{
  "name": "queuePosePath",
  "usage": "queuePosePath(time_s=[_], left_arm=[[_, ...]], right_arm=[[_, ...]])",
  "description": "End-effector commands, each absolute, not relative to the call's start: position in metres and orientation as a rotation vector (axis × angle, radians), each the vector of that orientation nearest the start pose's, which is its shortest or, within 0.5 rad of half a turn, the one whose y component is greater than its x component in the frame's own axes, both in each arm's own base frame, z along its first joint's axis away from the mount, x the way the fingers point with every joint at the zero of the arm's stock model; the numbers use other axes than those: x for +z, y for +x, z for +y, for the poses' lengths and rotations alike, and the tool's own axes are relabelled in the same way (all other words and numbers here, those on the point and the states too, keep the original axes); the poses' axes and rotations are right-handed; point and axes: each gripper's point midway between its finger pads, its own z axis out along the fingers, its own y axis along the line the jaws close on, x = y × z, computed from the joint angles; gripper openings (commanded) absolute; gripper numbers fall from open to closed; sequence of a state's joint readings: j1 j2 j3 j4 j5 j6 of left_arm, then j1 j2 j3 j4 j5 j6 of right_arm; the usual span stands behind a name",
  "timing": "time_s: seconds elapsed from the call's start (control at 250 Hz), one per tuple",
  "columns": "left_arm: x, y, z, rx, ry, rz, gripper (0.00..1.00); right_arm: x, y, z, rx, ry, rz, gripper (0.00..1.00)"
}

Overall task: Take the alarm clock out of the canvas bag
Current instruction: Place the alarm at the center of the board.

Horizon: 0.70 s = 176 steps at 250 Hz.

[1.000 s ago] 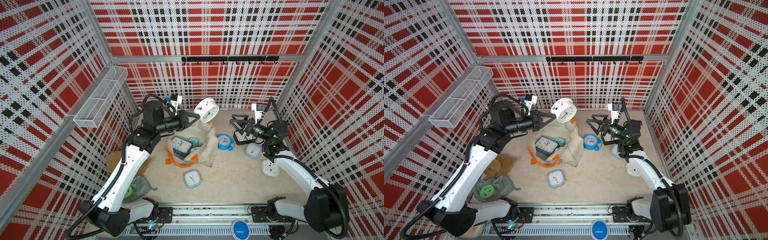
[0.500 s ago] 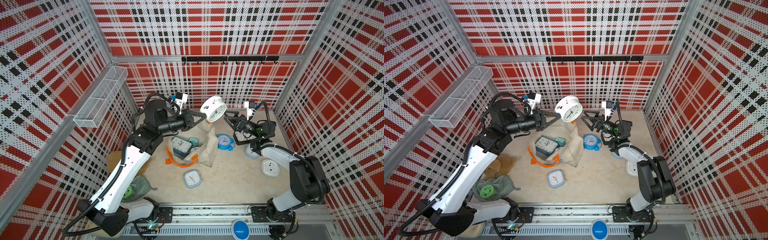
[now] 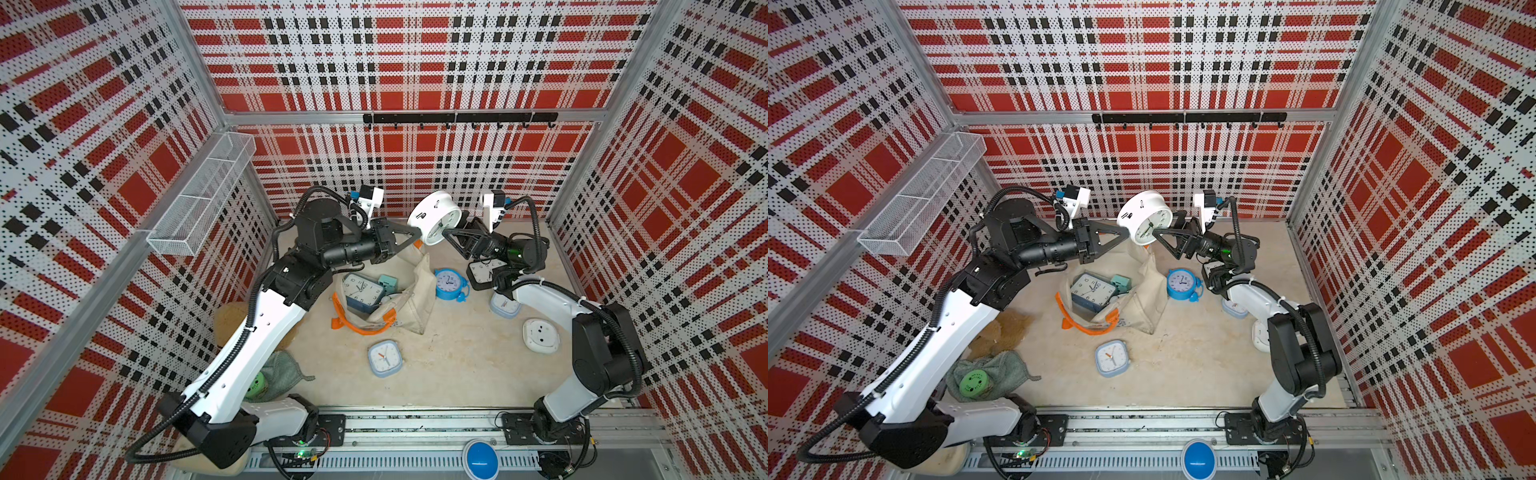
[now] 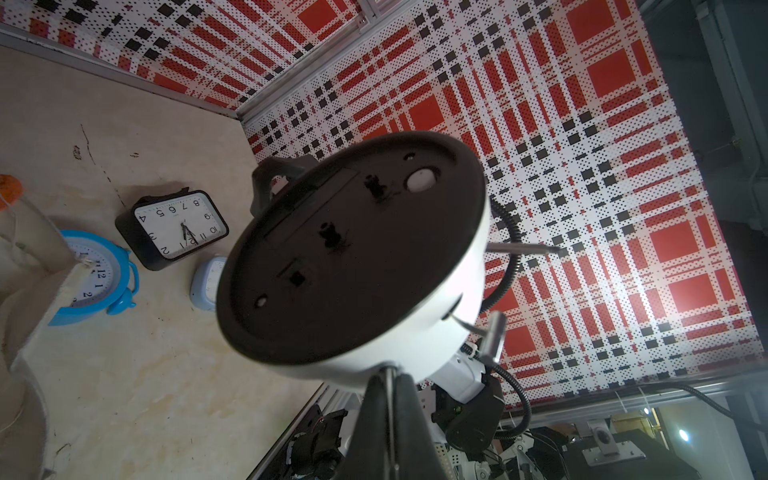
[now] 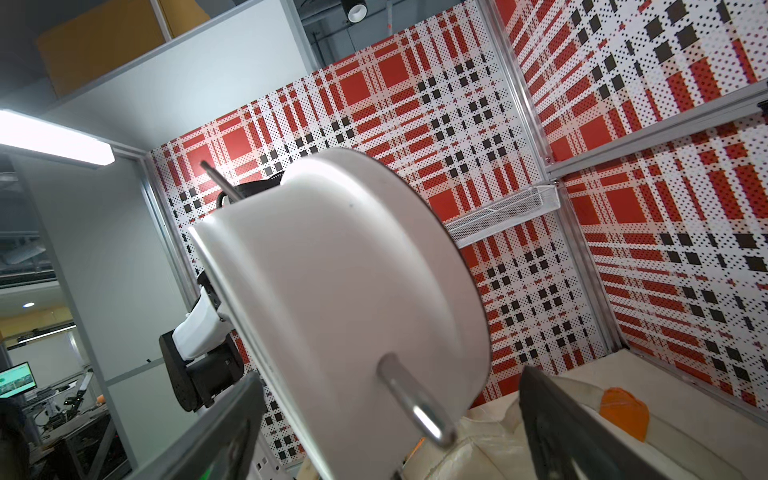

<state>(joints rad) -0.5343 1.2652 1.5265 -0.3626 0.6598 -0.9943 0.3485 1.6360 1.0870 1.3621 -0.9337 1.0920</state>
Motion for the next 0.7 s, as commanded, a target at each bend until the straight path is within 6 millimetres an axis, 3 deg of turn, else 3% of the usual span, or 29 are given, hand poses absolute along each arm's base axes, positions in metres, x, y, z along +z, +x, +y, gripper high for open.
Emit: queuePosePath(time_s=[0.0,0.272,0.7], left_arm=[[0.506,0.257,-0.279,-1.697,0.193,1.798,0.00],[0.506,0.257,-0.279,-1.734,0.177,1.796,0.00],[0.496,0.273,-0.270,-1.748,0.079,1.798,0.00]], right_arm=[[0.448,0.312,0.267,1.618,-0.734,1.027,0.96],[0.462,0.297,0.271,1.648,-0.812,1.013,0.88],[0.465,0.293,0.269,1.675,-0.799,1.024,0.62]])
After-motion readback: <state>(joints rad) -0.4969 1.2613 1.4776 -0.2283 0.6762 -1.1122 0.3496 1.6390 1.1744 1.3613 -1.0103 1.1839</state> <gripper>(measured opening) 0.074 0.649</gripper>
